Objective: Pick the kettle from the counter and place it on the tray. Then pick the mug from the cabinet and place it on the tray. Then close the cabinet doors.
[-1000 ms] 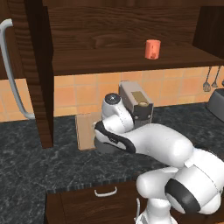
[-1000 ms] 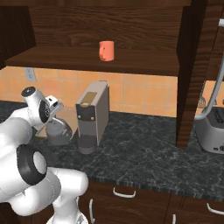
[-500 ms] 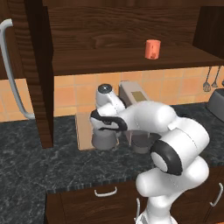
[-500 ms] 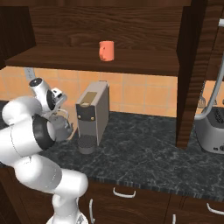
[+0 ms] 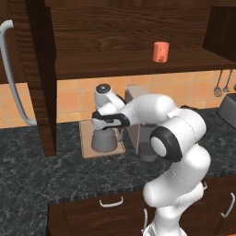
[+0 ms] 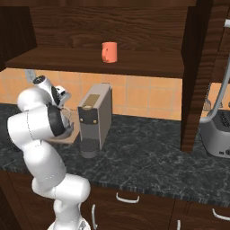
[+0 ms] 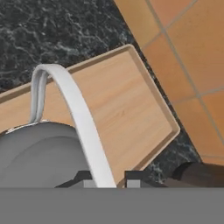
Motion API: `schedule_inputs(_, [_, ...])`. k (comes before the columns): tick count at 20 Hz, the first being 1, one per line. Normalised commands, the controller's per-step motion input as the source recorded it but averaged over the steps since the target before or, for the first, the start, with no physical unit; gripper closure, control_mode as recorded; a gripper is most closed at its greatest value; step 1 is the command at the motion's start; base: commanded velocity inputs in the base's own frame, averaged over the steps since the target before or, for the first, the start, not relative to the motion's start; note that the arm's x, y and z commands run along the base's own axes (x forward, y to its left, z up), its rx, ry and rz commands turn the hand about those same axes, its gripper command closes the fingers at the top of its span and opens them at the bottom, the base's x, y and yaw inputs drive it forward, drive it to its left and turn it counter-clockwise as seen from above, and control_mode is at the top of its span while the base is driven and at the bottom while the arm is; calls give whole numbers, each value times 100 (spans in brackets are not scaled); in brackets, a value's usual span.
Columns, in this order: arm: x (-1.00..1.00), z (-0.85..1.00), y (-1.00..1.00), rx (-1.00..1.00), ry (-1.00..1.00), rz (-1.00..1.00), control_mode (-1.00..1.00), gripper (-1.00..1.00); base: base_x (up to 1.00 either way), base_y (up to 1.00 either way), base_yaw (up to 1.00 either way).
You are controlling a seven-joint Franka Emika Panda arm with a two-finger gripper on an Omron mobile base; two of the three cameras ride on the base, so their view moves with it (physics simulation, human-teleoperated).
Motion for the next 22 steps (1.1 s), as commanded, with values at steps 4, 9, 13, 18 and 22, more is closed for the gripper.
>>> schedule_inputs(4, [63, -8, 8, 0, -3, -5, -100, 100, 0, 0, 0])
schedule_inputs(9, [36, -2, 5, 0, -13, -4, -100, 100, 0, 0, 0])
schedule_inputs(13, [18, 0, 13, 0, -22, -4, -100, 100, 0, 0, 0])
schedule_inputs(18, [0, 1, 1, 0, -9, -10, -100, 100, 0, 0, 0])
schedule_inputs(22, [-2, 26, -2, 0, 0, -20, -100, 100, 0, 0, 0])
